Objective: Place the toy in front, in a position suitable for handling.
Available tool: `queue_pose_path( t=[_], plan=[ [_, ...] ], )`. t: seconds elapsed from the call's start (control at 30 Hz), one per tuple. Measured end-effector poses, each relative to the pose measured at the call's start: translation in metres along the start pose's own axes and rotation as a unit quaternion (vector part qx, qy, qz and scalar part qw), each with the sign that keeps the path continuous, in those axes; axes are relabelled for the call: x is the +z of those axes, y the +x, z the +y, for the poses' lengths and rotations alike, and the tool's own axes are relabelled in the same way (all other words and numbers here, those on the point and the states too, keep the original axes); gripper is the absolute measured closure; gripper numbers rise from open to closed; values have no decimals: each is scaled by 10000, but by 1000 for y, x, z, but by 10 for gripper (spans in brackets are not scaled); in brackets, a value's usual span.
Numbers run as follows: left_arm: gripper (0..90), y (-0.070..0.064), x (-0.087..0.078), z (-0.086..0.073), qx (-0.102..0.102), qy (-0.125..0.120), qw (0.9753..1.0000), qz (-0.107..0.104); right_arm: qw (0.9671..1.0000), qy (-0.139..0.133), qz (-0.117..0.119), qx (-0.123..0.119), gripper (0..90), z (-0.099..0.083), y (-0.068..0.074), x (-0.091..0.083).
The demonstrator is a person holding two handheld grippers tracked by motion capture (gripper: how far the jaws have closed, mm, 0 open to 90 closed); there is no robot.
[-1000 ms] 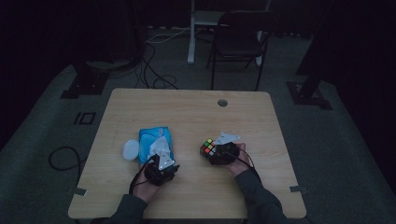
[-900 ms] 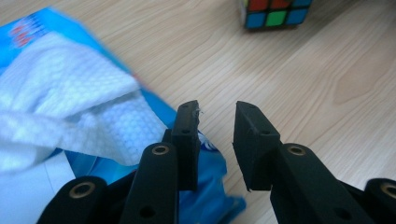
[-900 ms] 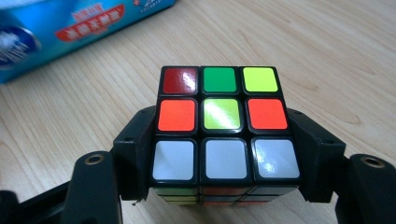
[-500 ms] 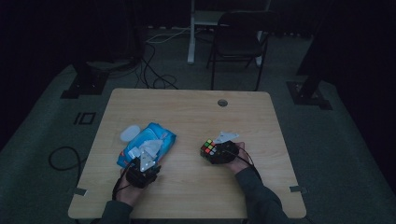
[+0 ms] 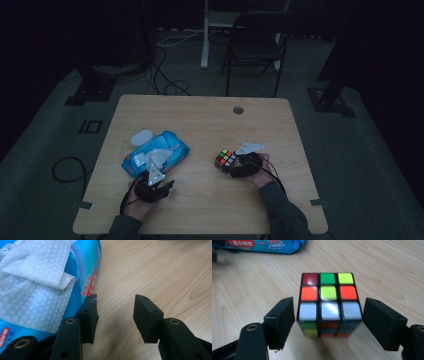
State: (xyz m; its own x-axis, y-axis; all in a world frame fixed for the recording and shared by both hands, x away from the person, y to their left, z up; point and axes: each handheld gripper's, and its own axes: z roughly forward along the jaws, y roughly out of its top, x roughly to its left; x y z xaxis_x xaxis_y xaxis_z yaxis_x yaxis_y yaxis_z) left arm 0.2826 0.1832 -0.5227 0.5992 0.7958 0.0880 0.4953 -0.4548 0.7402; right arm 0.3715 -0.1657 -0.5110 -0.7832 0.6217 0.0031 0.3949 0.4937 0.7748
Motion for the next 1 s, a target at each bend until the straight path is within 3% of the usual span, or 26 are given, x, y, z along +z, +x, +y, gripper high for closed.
queue_pose_path(
  t=[0.17,0.37,0.43,0.53,0.73,1.0],
  plan=[
    [538,1,-4,1,-83,-134,9999,-39,9998,-118,-73,110,259,-16,-3,-17],
    [521,2,-10,2,-161,-292,9994,-34,9989,-81,-357,305,292,-35,-10,-25],
    [521,3,-13,3,-217,-401,9990,-15,9966,-82,-582,570,334,-46,-17,-28],
    [519,5,-15,3,-254,-458,9986,-26,9945,-58,-783,699,345,-55,-21,-31],
    [498,9,-18,5,-332,-546,9980,-24,9918,-122,-936,865,354,-61,-26,-34],
    [472,17,-31,11,-346,-749,9966,50,9904,65,-1037,917,349,-68,-27,-27]
  ],
)
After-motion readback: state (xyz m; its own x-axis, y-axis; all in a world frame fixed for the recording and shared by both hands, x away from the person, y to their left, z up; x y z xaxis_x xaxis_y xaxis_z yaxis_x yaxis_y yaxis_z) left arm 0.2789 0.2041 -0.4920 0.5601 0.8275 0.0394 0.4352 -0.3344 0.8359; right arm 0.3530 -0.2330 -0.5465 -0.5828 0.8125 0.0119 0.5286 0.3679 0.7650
